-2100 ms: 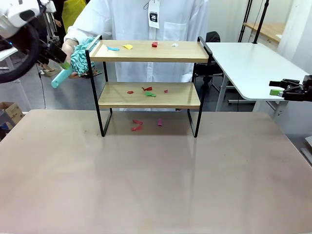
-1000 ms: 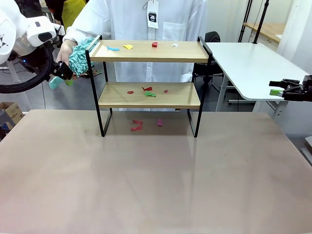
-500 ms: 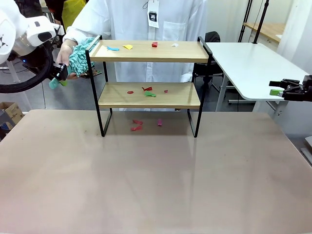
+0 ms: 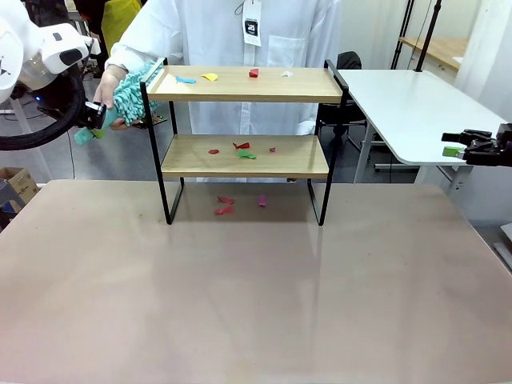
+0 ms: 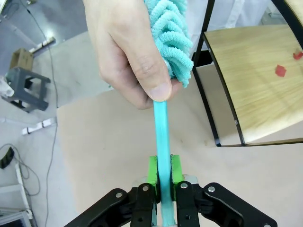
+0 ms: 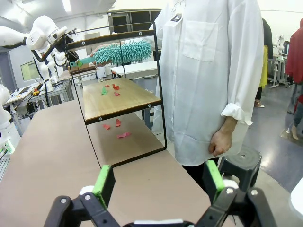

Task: Clean the shelf.
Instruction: Pick up the Duster handed by the human, then clean the specific section of the Shelf indicated by the human with the Duster.

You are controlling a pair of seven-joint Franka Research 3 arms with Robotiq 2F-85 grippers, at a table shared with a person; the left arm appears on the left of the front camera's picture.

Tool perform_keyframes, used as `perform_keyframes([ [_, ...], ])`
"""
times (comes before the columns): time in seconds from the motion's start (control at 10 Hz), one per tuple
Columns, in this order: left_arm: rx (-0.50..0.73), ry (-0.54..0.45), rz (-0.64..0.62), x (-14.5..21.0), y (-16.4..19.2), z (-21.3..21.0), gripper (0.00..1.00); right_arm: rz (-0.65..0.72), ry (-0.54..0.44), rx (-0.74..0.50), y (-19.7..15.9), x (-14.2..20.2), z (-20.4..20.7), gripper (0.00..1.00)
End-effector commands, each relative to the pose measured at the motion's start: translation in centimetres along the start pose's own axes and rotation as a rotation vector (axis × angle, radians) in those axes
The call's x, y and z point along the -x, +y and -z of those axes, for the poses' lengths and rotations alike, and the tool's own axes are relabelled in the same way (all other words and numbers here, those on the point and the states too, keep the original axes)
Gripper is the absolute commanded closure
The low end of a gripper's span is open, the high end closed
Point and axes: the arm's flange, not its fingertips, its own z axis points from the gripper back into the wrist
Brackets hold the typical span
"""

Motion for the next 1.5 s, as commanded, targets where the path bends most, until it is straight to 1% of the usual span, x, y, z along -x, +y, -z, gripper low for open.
perform_keyframes([
  [0.0, -0.047, -0.026, -0.036, 0.1, -0.3, -0.5, 1.00, -0.005, 0.000, -0.002, 0.0, -0.3, 0.3, 0.00],
  [0.1, -0.051, -0.029, -0.039, 0.1, -0.2, -0.5, 1.00, -0.005, 0.000, -0.002, 0.0, -0.3, 0.3, 0.00],
  [0.2, -0.053, -0.050, -0.086, 0.1, -0.3, -0.6, 1.00, -0.005, 0.000, -0.002, 0.0, -0.3, 0.3, 0.00],
  [0.3, -0.006, -0.011, -0.019, -0.1, 0.1, -0.2, 1.00, -0.005, 0.000, -0.002, 0.0, -0.3, 0.3, 0.00],
  [1.1, -0.006, -0.011, -0.019, -0.1, 0.1, -0.2, 1.00, -0.005, 0.000, -0.002, 0.0, -0.3, 0.3, 0.00],
  [1.2, -0.005, -0.006, -0.033, -0.1, -0.2, 0.1, 0.87, -0.005, 0.000, -0.002, 0.0, -0.3, 0.3, 0.00],
  [1.3, -0.039, 0.041, 0.050, 0.0, 1.7, -1.5, 0.87, -0.005, 0.000, -0.002, 0.0, -0.3, 0.3, 0.00],
  [1.4, -0.048, 0.082, 0.140, 0.5, 3.3, -4.0, 0.87, -0.005, 0.000, -0.002, 0.0, -0.3, 0.3, 0.00],
])
